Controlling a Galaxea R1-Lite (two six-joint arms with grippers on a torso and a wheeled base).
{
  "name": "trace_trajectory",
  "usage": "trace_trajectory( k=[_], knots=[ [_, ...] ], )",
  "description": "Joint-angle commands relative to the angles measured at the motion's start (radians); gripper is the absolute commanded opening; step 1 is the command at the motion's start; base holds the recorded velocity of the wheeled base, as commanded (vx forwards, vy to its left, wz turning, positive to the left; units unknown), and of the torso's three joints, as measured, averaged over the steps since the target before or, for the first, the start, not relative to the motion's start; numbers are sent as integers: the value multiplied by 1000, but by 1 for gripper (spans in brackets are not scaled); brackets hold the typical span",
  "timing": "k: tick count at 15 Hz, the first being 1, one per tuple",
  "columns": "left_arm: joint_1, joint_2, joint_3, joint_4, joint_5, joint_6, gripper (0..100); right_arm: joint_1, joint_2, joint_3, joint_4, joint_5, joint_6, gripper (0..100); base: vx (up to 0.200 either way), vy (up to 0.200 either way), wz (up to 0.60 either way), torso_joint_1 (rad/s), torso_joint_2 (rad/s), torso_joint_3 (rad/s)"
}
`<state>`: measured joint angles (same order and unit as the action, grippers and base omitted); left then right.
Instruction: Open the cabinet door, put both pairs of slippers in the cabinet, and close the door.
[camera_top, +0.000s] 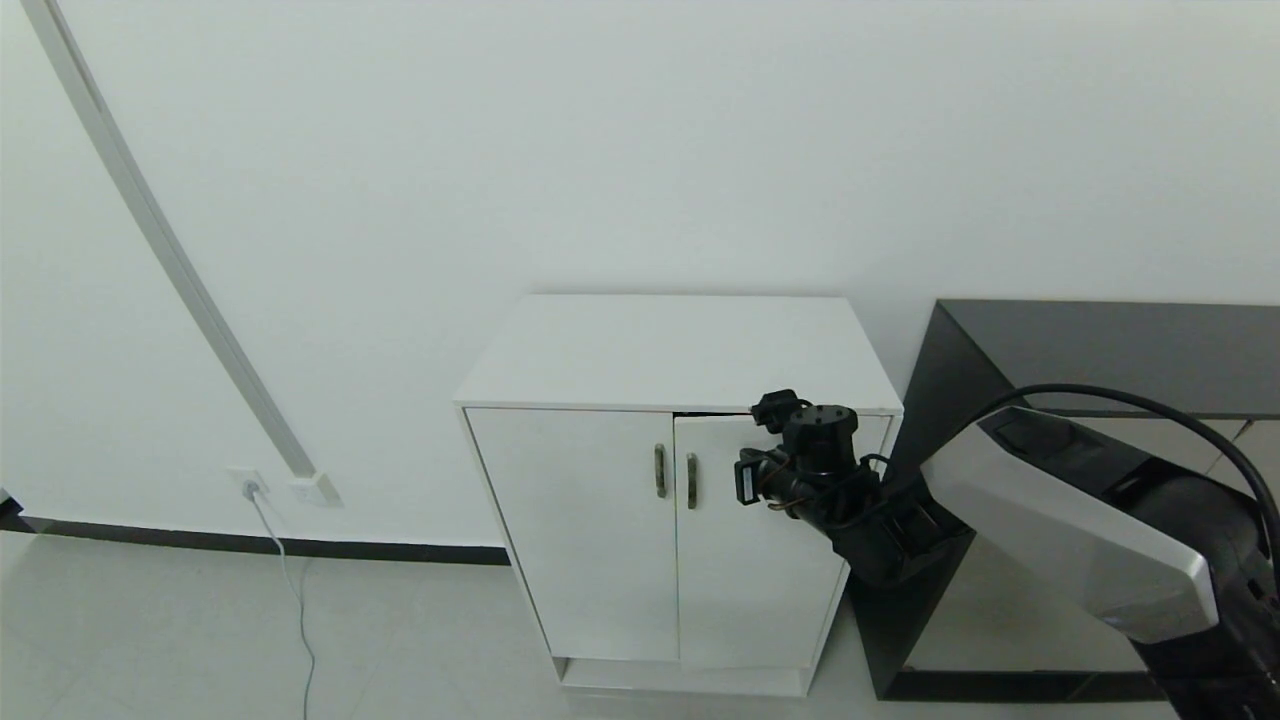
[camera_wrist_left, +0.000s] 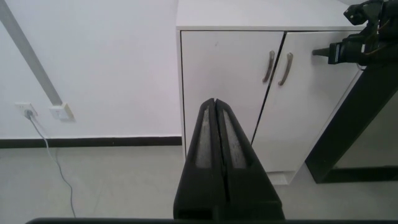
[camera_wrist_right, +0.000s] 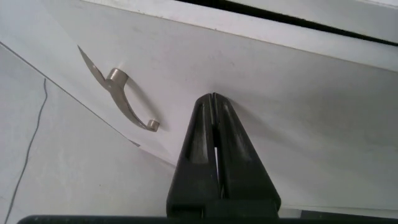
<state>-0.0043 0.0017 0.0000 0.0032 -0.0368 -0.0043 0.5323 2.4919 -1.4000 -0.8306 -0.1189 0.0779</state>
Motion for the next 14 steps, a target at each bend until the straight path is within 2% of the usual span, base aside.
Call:
trace_trajectory(
  k=[1,14],
  knots=[
    [1,0,0,0,0,0,0,-2,5,-11,-1,-2,0,0,0,0,0,0,0,0],
    [0,0,0,0,0,0,0,-20,2,-13,-1,-16,0,0,0,0,0,0,0,0]
  ],
)
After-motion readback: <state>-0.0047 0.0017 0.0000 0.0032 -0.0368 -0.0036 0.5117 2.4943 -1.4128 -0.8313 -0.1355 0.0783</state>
